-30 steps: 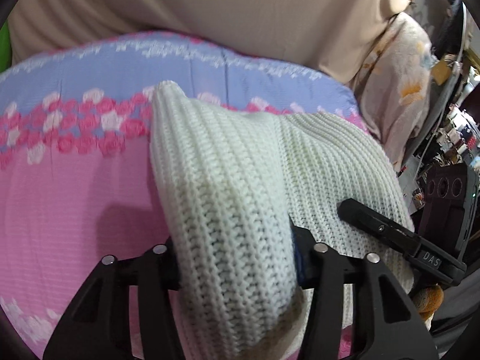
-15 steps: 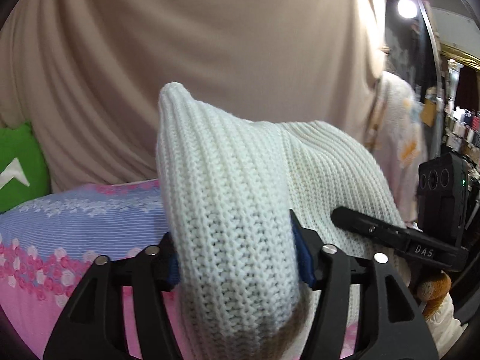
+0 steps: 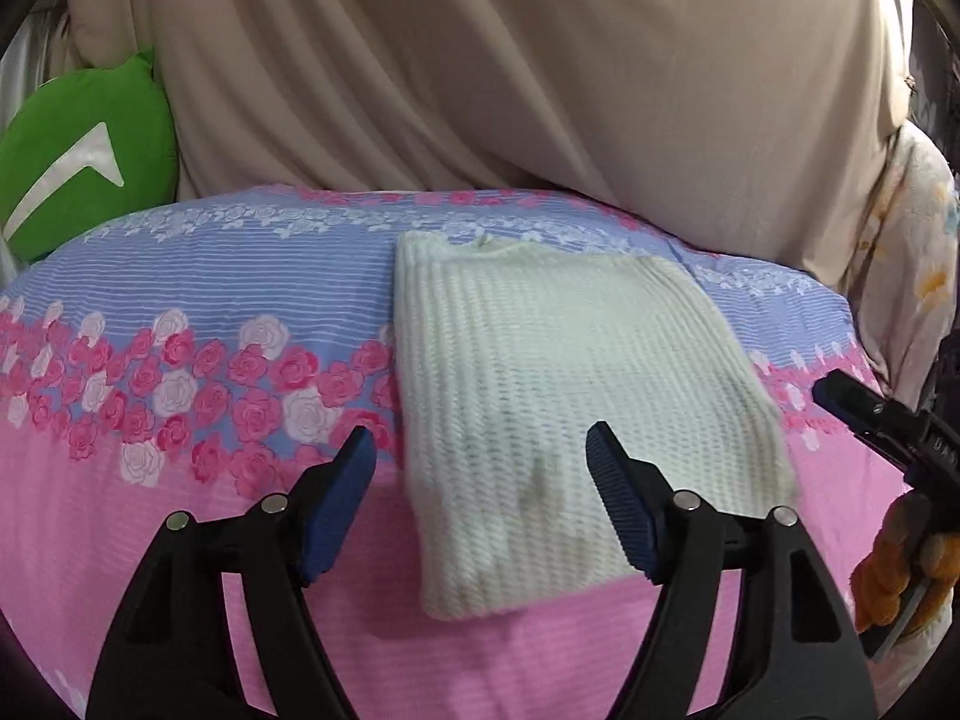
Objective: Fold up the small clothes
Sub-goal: 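Lower the folded sweater onto the sheet and open the right gripper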
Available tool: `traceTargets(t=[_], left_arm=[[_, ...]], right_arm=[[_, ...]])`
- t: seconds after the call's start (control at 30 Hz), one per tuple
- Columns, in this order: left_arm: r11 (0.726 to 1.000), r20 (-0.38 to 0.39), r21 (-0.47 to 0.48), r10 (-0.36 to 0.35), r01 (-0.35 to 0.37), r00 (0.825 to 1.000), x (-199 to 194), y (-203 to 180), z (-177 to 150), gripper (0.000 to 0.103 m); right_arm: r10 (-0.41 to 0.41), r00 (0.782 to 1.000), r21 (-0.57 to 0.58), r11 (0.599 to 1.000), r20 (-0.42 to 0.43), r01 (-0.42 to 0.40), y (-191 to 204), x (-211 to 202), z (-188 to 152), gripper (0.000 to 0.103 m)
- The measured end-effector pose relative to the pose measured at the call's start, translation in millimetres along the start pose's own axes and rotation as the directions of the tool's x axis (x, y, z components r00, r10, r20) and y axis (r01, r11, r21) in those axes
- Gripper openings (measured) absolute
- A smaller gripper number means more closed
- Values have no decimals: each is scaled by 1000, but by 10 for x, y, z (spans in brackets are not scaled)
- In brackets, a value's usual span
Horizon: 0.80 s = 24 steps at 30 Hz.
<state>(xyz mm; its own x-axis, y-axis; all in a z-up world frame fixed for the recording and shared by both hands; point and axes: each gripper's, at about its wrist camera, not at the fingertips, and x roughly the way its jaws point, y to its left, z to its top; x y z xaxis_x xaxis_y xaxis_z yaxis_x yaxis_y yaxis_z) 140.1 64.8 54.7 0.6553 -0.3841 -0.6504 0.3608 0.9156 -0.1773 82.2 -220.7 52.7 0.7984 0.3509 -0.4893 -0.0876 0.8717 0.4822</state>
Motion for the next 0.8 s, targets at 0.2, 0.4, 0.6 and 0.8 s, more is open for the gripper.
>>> traceTargets(t=[0.2,0.4,0.6,0.8], left_arm=[[977,-52,76,203,-199,978,237,-126,-337,73],[964,-51,61,263,-260,963,330,-94,-500,79],[941,10,60,333,-333,943,198,-264,-704,95],[947,-2,38,320,-320,947,180,-452,-917,98]], right_arm=[[-289,954,-218,939,-78,267,139,484,-421,42],[-339,941,-224,918,-19,327,235,382,-487,45],[-368,930,-202,909,24,365,354,108,-738,71],[-419,908,-143,898,12,416,376,-50,-1056,85]])
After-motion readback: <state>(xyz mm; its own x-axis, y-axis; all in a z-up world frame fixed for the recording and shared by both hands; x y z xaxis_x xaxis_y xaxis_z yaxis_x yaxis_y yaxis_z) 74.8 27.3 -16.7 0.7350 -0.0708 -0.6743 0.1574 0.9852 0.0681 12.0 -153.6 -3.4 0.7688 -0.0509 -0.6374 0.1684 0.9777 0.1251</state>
